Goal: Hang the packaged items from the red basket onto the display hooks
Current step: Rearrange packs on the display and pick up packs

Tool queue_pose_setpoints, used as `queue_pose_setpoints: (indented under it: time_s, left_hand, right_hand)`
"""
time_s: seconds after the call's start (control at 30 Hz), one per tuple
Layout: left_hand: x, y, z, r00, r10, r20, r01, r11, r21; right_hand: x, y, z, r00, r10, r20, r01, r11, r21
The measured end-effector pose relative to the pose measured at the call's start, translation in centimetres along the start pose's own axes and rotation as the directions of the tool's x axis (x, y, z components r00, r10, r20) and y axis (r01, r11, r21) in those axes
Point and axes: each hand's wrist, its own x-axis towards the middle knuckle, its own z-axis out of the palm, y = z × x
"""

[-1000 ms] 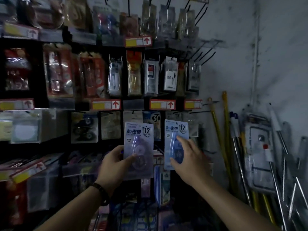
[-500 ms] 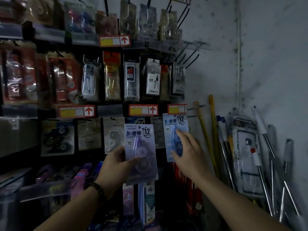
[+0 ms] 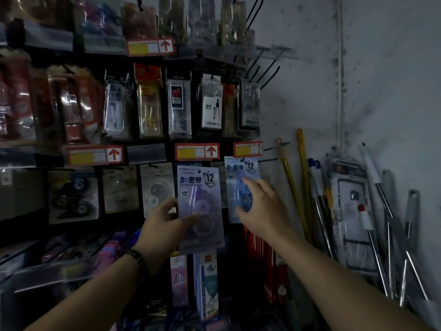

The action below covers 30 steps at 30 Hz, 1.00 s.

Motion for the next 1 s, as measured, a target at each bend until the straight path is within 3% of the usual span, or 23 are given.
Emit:
queue_pose_setpoints:
  time_s: [0.2, 0.33, 0.4, 0.53, 0.63, 0.7, 0.9, 1.0]
  left_hand:
    - [1.1, -0.1, 0.9, 1.0, -0.01, 0.011, 0.01, 1.0, 0.012]
    - [0.9, -0.2, 1.2, 1.0, -0.021, 0.018, 0.022, 0.999, -0.037]
    - [0.8, -0.2, 1.4, 1.0, -0.016, 0.011, 0.017, 1.0, -0.027]
    - [0.7, 0.1, 2.2, 0.999, -0.007, -0.036, 0.006, 1.0, -0.021]
    - [0.3, 0.2, 3.4, 1.0, -0.004, -0.024, 0.003, 0.999, -0.046]
    - [-0.1, 0.1, 4.0, 1.0, 0.003, -0.016, -0.004, 0.999, -0.053]
    - [-0.3, -0.5, 4.9, 0.996, -0.053, 0.073, 0.051, 0.998, 0.026]
    - [0.1, -0.9, 4.1, 0.999, -0.008, 0.053, -0.005, 0.972, 0.235]
  right_hand:
    - [2.4, -0.2, 1.4, 0.995, 0.028, 0.099, -0.015, 0.991, -0.13]
    - [2.6, 0.4, 2.3, 0.99, 0.041, 0.137, -0.026, 0.993, -0.113]
    - [2.0, 0.3, 1.8, 0.997, 0.032, 0.072, -0.029, 0.999, -0.042]
    - [-1.3, -1.4, -0.7, 0.982, -0.186, -0.042, 0.19, 0.973, 0.13]
    - [-4.4, -2.0, -1.6, 0.942, -0.33, 0.058, 0.315, 0.931, 0.184]
    - [-5.7, -2.0, -1.4, 0.948, -0.306, 0.089, 0.287, 0.941, 0.18]
    - [-6.6, -1.9, -0.2, 0.977, -0.202, -0.067, 0.212, 0.944, 0.251]
    - [-6.1, -1.0, 0.3, 0.986, -0.144, -0.09, 0.16, 0.962, 0.22]
